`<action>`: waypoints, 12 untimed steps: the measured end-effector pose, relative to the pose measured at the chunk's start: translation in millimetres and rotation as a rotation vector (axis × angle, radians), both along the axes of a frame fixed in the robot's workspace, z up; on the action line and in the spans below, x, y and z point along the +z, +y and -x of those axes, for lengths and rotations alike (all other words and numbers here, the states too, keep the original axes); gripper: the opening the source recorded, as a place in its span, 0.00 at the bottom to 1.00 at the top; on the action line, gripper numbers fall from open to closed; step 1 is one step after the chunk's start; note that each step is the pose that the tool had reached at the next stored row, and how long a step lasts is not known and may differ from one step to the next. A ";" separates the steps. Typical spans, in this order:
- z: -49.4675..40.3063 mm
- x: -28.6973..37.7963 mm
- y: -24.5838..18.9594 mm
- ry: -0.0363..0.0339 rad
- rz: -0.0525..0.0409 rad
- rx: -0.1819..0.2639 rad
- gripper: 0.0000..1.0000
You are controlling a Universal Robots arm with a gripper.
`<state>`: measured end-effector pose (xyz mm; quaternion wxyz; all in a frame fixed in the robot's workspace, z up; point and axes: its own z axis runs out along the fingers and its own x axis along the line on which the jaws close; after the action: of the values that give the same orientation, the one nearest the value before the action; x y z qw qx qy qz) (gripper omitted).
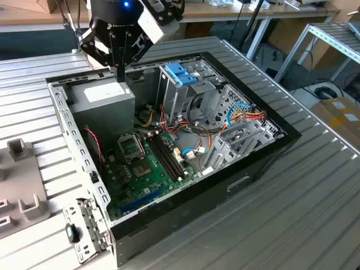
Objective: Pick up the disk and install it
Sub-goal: 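Reach for the disk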
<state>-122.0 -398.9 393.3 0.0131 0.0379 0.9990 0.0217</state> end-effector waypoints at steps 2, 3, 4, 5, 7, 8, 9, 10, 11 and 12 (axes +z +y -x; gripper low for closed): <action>0.0 0.0 0.0 0.0000 0.0000 0.000 0.10; 0.0 0.0 0.0 0.0000 0.0000 0.000 0.10; 0.5 0.0 0.0 0.0000 0.0000 0.000 0.10; 1.1 0.0 0.0 0.0000 0.0001 0.000 0.10; 2.3 0.0 0.0 -0.0001 -0.0001 0.000 0.10; 3.4 0.0 0.0 0.0000 0.0000 0.000 0.10; 4.1 0.0 0.0 0.0000 0.0001 0.000 0.10; 4.7 0.0 0.0 0.0000 0.0000 0.000 0.10; 5.1 0.0 0.0 0.0001 0.0001 0.000 0.10; 6.2 0.0 0.0 0.0000 0.0001 0.000 0.10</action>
<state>-128.1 -398.9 393.3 0.0131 0.0379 0.9990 0.0217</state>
